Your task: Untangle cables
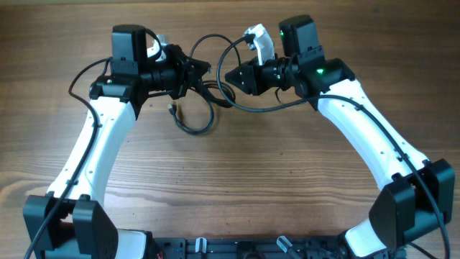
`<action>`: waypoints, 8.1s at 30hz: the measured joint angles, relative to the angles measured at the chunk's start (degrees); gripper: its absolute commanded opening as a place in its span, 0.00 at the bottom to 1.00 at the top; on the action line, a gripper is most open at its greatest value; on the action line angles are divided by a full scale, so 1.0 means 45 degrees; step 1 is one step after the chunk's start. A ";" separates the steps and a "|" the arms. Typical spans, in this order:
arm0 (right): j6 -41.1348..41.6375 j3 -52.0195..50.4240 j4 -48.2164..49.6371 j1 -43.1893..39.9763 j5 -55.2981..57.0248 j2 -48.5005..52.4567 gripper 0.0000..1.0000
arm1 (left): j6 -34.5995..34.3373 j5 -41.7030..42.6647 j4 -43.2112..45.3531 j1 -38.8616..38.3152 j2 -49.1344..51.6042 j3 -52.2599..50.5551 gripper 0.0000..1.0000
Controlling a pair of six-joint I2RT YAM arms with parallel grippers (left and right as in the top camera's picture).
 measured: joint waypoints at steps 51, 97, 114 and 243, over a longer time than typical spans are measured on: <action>-0.1783 0.0019 0.2137 0.1064 -0.1613 0.0466 0.21 | -0.4085 0.3920 0.2001 0.0131 0.0000 -0.0019 0.04; 0.1122 0.0044 0.1404 -0.1642 -0.3060 -0.0821 0.04 | -0.0175 0.0432 -0.2764 0.2492 -0.0029 -0.0015 0.04; 0.4687 0.0049 -0.0816 -0.4065 0.0908 -0.1161 0.04 | 0.2006 -0.0272 -0.4206 0.2492 -0.0029 -0.0015 0.04; 0.0151 0.0670 0.0733 -0.2001 -0.1807 -0.0010 0.04 | 0.1132 -0.0743 -0.4216 0.2229 -0.0029 -0.0024 0.04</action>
